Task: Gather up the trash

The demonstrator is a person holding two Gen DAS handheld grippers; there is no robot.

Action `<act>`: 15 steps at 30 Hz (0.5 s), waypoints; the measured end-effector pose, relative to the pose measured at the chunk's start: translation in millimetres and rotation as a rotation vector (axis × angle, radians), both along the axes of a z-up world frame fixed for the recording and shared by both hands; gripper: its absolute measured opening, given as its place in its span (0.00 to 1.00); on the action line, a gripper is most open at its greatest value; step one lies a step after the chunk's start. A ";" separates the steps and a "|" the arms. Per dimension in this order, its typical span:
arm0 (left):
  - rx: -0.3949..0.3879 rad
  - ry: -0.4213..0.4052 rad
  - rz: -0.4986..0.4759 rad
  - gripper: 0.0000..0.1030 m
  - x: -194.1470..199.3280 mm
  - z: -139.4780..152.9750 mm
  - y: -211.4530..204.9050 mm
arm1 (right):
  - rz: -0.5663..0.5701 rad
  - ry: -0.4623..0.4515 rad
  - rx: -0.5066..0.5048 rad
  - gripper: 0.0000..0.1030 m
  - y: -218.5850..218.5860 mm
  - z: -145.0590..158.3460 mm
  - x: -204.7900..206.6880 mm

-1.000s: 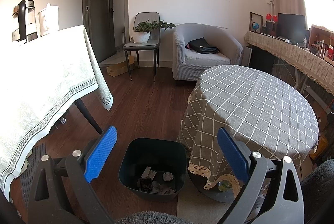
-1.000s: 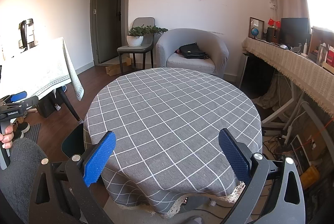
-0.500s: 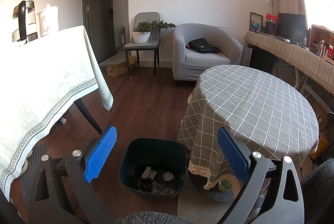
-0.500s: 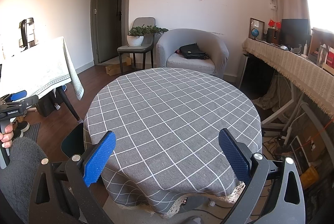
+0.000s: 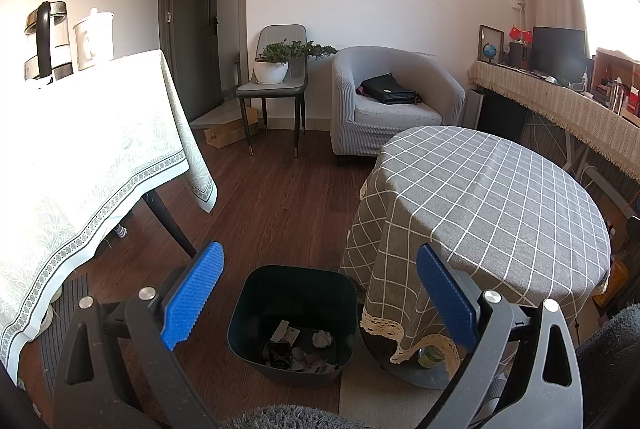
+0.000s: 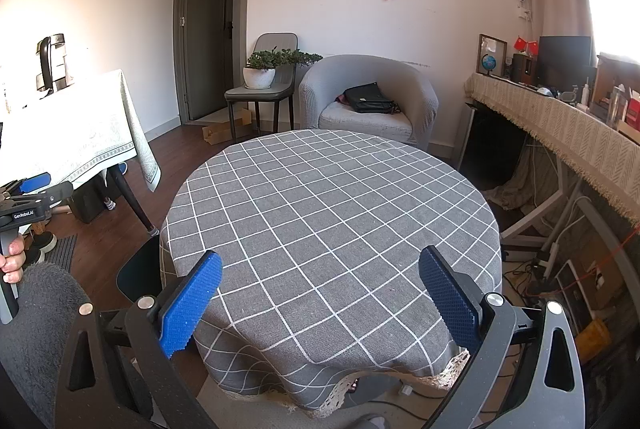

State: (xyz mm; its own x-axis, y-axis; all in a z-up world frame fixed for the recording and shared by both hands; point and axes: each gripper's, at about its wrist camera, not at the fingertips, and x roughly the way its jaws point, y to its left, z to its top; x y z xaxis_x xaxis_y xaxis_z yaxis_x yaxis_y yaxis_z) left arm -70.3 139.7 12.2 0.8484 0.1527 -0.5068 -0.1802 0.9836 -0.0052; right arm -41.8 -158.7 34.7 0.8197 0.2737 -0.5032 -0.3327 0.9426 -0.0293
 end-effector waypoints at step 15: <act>0.002 0.000 0.001 0.96 0.2 0.5 -1.1 | 0.000 0.000 0.000 0.96 0.3 0.2 0.0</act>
